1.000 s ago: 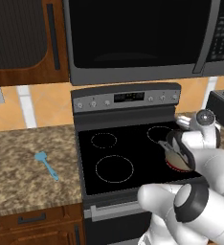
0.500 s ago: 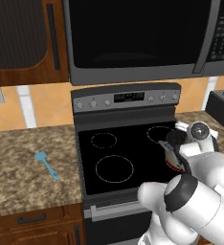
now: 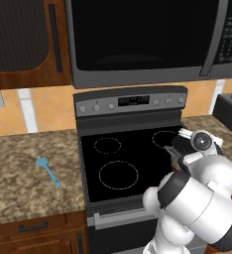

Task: Put the lime and cucumber in the pot. Retrieve the spatula and lightly stir the vegetables in the pot.

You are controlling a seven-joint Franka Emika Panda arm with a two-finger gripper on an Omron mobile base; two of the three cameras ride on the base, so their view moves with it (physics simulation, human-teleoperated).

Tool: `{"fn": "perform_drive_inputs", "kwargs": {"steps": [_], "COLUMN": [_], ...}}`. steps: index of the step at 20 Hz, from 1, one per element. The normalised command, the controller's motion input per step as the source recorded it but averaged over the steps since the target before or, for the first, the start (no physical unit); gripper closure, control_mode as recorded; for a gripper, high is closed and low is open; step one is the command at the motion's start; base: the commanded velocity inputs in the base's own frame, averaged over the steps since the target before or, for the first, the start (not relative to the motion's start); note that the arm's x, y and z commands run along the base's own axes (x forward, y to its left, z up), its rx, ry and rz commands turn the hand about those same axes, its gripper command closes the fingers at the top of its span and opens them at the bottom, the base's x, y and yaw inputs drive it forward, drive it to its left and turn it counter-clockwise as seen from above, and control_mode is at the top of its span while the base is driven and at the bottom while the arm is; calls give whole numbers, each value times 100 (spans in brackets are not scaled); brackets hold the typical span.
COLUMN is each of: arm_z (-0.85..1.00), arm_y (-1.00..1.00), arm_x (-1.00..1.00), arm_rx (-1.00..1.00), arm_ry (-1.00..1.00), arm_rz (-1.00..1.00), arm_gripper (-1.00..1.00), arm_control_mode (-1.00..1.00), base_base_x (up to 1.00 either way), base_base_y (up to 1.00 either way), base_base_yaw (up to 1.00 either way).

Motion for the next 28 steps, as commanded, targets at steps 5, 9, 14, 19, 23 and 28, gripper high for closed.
{"fn": "perform_drive_inputs", "kwargs": {"steps": [5, 9, 14, 19, 23, 28], "arm_z": [95, 100, 100, 93, 6, -24], "arm_y": [-4, 0, 0, 22, 61, 50], "arm_x": [-43, -40, -13, -40, -64, -36], "arm_rx": [12, 27, 26, 15, 1, 3], "arm_ry": [1, 30, 46, 42, 27, 3], "arm_rz": [0, 0, 0, 1, 8, 26], "arm_gripper": [-100, -100, -100, -100, -100, -100], "arm_control_mode": [-100, -100, -100, -100, -100, -100], "base_base_x": [0, 0, 0, 0, 0, 0], "base_base_y": [0, 0, 0, 0, 0, 0], "base_base_yaw": [0, 0, 0, 0, 0, 0]}}
